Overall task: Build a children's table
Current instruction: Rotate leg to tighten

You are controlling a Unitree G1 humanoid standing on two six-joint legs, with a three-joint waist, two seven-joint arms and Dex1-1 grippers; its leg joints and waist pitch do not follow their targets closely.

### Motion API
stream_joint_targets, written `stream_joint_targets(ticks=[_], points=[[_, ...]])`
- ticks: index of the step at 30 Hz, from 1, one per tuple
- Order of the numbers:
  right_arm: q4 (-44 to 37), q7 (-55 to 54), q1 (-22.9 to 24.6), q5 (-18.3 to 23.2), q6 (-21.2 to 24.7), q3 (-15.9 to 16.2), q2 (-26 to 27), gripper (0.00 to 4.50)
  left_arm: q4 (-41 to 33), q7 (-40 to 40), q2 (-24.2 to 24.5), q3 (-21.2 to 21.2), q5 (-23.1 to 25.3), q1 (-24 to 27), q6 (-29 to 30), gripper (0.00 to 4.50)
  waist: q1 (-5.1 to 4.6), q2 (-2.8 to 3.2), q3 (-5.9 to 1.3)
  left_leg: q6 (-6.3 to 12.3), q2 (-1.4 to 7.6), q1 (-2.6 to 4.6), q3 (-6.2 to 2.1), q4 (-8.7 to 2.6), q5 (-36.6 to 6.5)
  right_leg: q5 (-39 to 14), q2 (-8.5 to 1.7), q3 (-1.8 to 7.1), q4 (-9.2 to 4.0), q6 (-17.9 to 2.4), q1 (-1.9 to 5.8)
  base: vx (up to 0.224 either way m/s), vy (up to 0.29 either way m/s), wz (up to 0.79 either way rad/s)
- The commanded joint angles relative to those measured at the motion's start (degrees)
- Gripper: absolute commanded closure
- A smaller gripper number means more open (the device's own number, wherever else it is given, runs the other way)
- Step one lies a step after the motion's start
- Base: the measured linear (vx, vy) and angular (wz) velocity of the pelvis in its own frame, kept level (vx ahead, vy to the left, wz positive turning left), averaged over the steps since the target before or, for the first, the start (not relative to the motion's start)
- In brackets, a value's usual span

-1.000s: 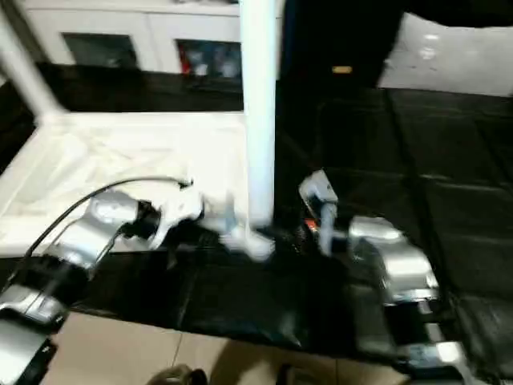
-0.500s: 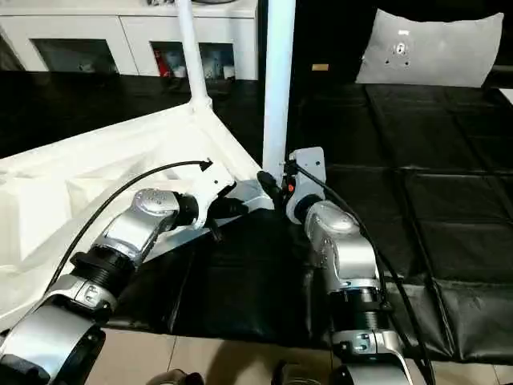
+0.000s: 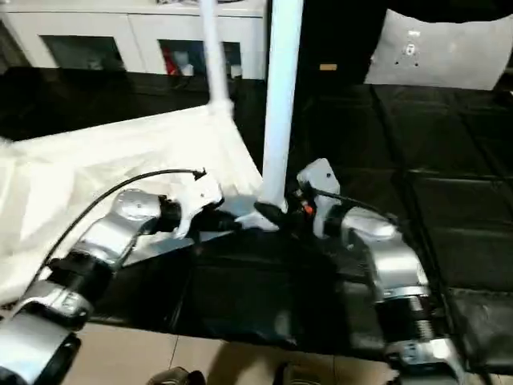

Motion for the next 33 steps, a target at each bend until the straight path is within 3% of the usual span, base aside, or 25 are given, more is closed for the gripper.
stream_joint_targets(ticks=[1, 7, 8, 9, 10, 19, 21, 24, 26, 33], points=[[0.32, 5.7, 0.28, 0.97, -2.74, 1.28, -1.48, 0.65, -3.0, -5.23, 1.02, -1.12, -1.43, -0.42, -3.98, 4.5, 0.16, -0.67, -4.66, 6.85, 2.97, 0.46, -0.87, -3.57, -10.19, -20.24, -4.26, 3.01, -4.47, -10.48, 3.53, 0.0, 0.0, 0.0], [2.45, 15.05, -0.43, 3.21, -4.3, 2.8, -3.83, 0.65, -4.97, -11.98, 3.47, -3.27, -2.14, 1.09, -6.07, 4.5, 1.25, -0.65, -4.65, 6.76, 3.23, 0.59, -0.78, -3.65, -10.43, -20.12, -4.3, 3.03, -4.33, -11.28, 3.45, 0.0, 0.0, 0.0], [2.56, 16.26, -0.55, 3.75, -3.91, 2.94, -4.01, 0.65, -5.2, -12.82, 3.75, -3.55, -2.18, 1.26, -6.29, 4.5, 1.46, -0.61, -4.66, 6.45, 3.34, 0.71, -0.81, -3.71, -10.66, -20.38, -4.29, 3.07, -4.29, -11.22, 3.36, 0.0, 0.0, 0.0], [2.88, 18.86, -0.99, 5.24, -2.04, 3.42, -4.41, 0.8, -5.67, -14.25, 4.61, -4.33, -1.86, 1.45, -7.27, 4.5, 1.51, -0.95, -4.64, 6.37, 3.36, 0.72, -0.77, -3.74, -10.92, -20.67, -4.32, 3.07, -4.34, -11.18, 3.38, 0.0, 0.0, 0.0], [2.98, 19.76, -1.12, 5.69, -1.33, 3.66, -4.56, 0.8, -5.88, -14.79, 4.96, -4.68, -1.68, 1.51, -7.55, 4.5, 1.65, -0.81, -4.67, 6.45, 3.4, 0.56, -0.92, -3.8, -10.69, -20.6, -4.37, 3.06, -4.16, -11.17, 3.57, 0.0, 0.0, 0.0], [4.47, 25.99, -1.61, 6.89, -0.22, 5.66, -5.77, 1.51, -7.6, -17.84, 6.38, -4.63, -2.89, 2.36, -7.33, 4.5, 1.74, -1.05, -4.57, 5.94, 3.26, 0.43, -0.85, -3.77, -9.97, -22.3, -4.42, 3.1, -4.31, -10.19, 3.42, 0.0, 0.0, 0.0], [4.41, 26.86, -1.69, 7.07, 0.15, 5.94, -6.06, 1.89, -7.49, -17.99, 6.6, -4.77, -3.05, 2.35, -7.51, 4.5, 1.75, -1.05, -4.59, 6.11, 3.25, 0.4, -0.85, -3.75, -9.81, -21.76, -4.39, 3.07, -4.25, -10.37, 3.43, 0.0, 0.0, 0.0], [4.21, 27.92, -1.69, 7.56, 0.67, 6.31, -6.47, 1.93, -7.38, -18.08, 6.7, -4.84, -3.06, 2.28, -7.56, 4.5, 1.81, -1.07, -4.57, 6.11, 3.22, 0.47, -0.83, -3.74, -9.85, -22.68, -4.43, 3.05, -4.38, -10.1, 3.38, 0.0, 0.0, 0.0], [4.6, 28.11, -1.94, 7.66, 0.53, 6.42, -6.36, 2.29, -7.56, -18.01, 6.59, -4.73, -3.02, 2.22, -7.34, 4.5, 1.87, -1.09, -4.57, 6.01, 3.23, 0.44, -0.84, -3.76, -9.87, -22.94, -4.39, 3.02, -4.38, -9.99, 3.37, 0.0, 0.0, 0.0], [2.79, 27.28, -1.15, 8.43, 2.43, 6.83, -4.63, 2.5, -7.16, -16.47, 6.17, -3.99, -2.98, 2.04, -5.89, 4.5, 1.78, -1.04, -4.42, 5.52, 3.2, 0.51, -0.88, -3.86, -10.58, -24.47, -4.38, 2.99, -4.58, -9.38, 3.31, 0.0, 0.0, 0.0]])
